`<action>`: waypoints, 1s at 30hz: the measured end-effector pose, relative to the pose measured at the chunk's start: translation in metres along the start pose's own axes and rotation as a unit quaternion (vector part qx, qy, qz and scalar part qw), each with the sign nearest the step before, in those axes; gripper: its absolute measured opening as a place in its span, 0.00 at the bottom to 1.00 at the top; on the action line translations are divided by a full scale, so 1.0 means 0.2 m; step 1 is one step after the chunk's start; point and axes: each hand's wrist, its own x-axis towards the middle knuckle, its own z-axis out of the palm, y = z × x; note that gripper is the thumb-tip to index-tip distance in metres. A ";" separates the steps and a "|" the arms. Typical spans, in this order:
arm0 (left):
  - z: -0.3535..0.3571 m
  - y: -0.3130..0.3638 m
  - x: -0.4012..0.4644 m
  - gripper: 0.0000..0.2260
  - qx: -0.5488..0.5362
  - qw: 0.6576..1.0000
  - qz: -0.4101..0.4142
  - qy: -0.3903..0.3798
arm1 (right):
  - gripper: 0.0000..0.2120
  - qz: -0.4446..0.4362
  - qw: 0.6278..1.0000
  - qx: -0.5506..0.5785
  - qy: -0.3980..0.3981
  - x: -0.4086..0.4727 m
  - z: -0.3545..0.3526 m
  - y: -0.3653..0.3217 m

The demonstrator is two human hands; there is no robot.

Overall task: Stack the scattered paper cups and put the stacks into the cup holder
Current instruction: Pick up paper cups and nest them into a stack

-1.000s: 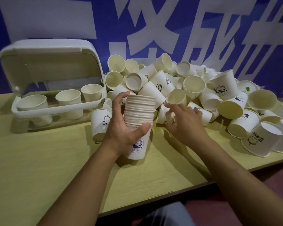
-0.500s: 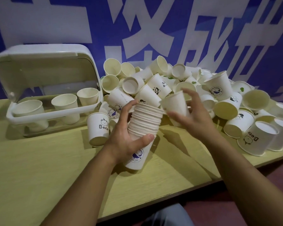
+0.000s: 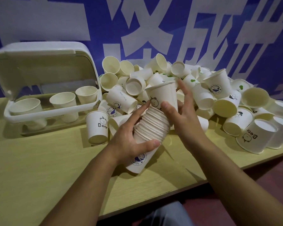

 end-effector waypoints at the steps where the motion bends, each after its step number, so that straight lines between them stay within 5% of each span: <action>1: 0.00 0.00 0.00 0.44 -0.002 1.000 0.001 -0.002 | 0.37 -0.010 1.000 -0.015 -0.008 0.00 0.00 -0.01; 12: -0.01 0.00 0.00 0.49 -0.025 0.999 0.012 0.038 | 0.20 -0.020 0.992 -0.085 -0.094 -0.03 -0.10 0.03; 16: 0.01 0.00 0.00 0.46 -0.017 0.999 0.013 0.025 | 0.19 -0.061 0.980 -0.181 -0.048 -0.07 -0.21 0.08; 20: 0.02 -0.01 0.01 0.45 -0.022 0.999 0.015 0.031 | 0.23 -0.042 0.929 -0.368 -0.028 -0.07 -0.36 0.12; 24: 0.02 -0.01 0.01 0.44 -0.018 0.999 0.002 0.034 | 0.36 0.080 0.843 -0.512 -0.144 -0.06 -0.42 0.15; 30: 0.03 -0.02 0.00 0.44 -0.034 0.999 0.001 0.038 | 0.39 0.112 0.835 -0.532 -0.082 -0.05 -0.49 0.17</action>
